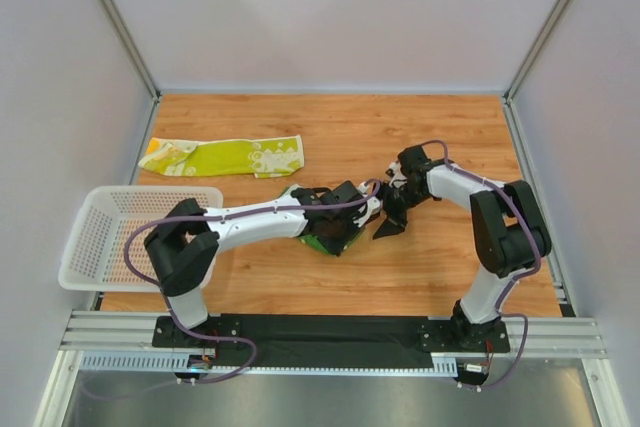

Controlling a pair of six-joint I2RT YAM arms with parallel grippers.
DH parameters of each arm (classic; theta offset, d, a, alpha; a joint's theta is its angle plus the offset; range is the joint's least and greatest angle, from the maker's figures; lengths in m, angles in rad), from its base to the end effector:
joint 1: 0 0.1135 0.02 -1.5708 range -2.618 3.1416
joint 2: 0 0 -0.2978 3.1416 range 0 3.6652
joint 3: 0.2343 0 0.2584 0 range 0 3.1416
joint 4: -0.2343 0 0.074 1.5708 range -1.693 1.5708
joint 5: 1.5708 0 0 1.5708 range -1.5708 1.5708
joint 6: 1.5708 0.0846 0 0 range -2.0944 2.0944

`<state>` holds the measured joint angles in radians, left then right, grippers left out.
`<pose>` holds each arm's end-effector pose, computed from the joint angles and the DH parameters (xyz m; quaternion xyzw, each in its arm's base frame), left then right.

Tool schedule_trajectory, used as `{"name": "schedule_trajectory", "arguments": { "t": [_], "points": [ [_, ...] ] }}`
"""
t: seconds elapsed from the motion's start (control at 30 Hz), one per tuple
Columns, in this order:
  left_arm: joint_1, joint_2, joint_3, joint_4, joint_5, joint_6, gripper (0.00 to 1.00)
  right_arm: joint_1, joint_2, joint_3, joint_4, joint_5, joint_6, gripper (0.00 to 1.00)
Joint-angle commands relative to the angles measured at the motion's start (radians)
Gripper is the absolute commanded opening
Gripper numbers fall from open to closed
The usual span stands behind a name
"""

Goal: Roll the towels
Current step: Roll the towel

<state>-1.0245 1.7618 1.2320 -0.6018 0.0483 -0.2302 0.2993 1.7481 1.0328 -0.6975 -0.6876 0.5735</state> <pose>0.1997 -0.3363 0.1872 0.3822 0.8977 -0.1469 0.1625 0.2933 0.1467 0.1494 -0.1019 -0.9334 -0.3359 0.0747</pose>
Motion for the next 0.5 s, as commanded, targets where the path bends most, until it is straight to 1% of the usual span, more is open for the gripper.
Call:
{"name": "schedule_trajectory", "arguments": {
  "t": [0.0,0.2,0.3,0.47],
  "points": [
    [0.0,-0.051,0.011,0.003,0.042,-0.037,0.01,0.03,0.024,-0.002,0.038,-0.069,0.038,0.57],
    [0.009,-0.076,-0.028,0.03,0.061,-0.057,0.01,0.052,0.068,0.001,0.091,-0.076,0.068,0.57],
    [0.017,-0.085,-0.035,0.037,0.068,-0.067,0.01,0.05,0.099,0.024,0.07,-0.061,0.055,0.55],
    [0.043,-0.12,-0.071,0.072,0.1,-0.092,0.01,0.052,0.14,0.045,0.043,-0.012,0.035,0.42]
  ]
}}
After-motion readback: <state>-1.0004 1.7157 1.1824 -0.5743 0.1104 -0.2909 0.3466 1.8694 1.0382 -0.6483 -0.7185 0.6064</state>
